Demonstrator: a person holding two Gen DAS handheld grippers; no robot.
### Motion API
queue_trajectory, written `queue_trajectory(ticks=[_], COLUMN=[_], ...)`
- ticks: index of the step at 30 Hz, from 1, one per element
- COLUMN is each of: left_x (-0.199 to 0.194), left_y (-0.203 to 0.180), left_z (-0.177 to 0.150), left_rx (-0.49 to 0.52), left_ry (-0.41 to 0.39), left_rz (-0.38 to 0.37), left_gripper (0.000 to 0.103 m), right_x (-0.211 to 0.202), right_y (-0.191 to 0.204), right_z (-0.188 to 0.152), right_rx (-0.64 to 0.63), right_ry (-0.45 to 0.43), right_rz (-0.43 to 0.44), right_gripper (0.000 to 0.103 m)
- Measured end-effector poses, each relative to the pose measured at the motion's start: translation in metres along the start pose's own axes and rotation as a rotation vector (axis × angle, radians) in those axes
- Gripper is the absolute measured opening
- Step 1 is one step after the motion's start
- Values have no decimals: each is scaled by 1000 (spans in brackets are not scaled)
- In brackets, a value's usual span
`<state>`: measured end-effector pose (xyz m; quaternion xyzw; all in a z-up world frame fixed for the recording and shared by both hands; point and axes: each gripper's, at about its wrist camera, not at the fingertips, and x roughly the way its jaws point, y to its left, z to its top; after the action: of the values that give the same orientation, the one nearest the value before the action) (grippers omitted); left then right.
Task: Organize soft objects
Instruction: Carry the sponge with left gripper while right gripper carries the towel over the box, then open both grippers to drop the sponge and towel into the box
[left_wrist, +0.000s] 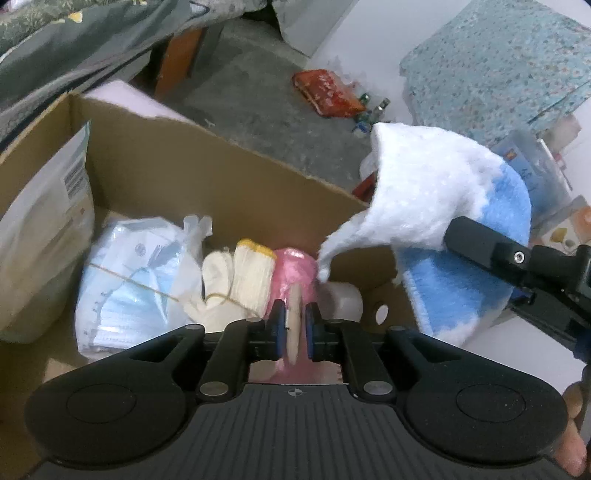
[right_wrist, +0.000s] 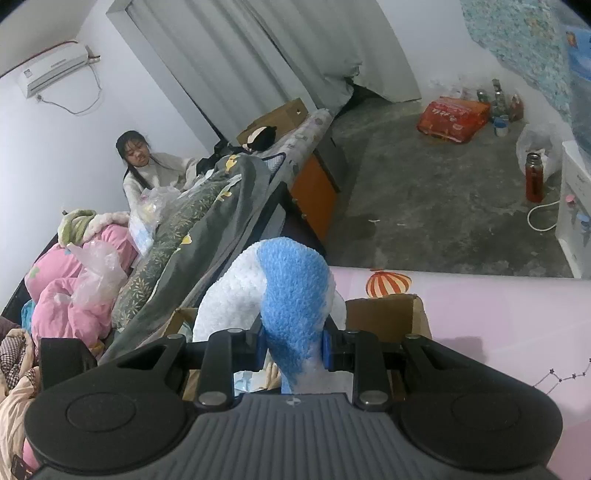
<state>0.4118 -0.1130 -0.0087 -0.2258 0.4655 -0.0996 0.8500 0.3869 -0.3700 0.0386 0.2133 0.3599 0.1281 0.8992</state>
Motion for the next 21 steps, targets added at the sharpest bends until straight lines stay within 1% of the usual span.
queue_trajectory(ticks=[1,2,3,4,6,9,17,18,19,20,21], left_x=[-1,-4,-7,-11,-20,-34,-59,-63,-64,-67,-71], left_y=[2,4,6,6,6,6,11,12,12,13,14], left_z=[-1,-2,-3,-3,-5,-7,-15,-18,-19,-21,-24], left_rx=[-13,-23,-29,-29,-15,-14,-16,-14,-10,-6,-3], left_ry=[9,11,3,-11,-39,-66,-113,-116,-117,-119,-124], left_rz=[-7,-15,-23,-18,-8,-7,-3,-6,-8,-11,-14], left_gripper=[25,33,38,38,44,48,54,55,55,56,57], right_x=[0,0,0,0,2,10,63,65,66,66,65], right_y=[0,1,1,2,5,15,25,28,33,36,38], right_z=[0,-1,0,0,0,-2,-15,-17,-19,-21,-22], right_rx=[0,1,1,2,-10,-74,-211,-243,-273,-283,-290], right_ry=[1,1,0,-1,2,25,221,212,219,222,222], right_rz=[-2,-4,-6,-8,-14,-69,-288,-311,-338,-349,-356], right_gripper=[3,3,3,3,3,3,2,6,8,13,23])
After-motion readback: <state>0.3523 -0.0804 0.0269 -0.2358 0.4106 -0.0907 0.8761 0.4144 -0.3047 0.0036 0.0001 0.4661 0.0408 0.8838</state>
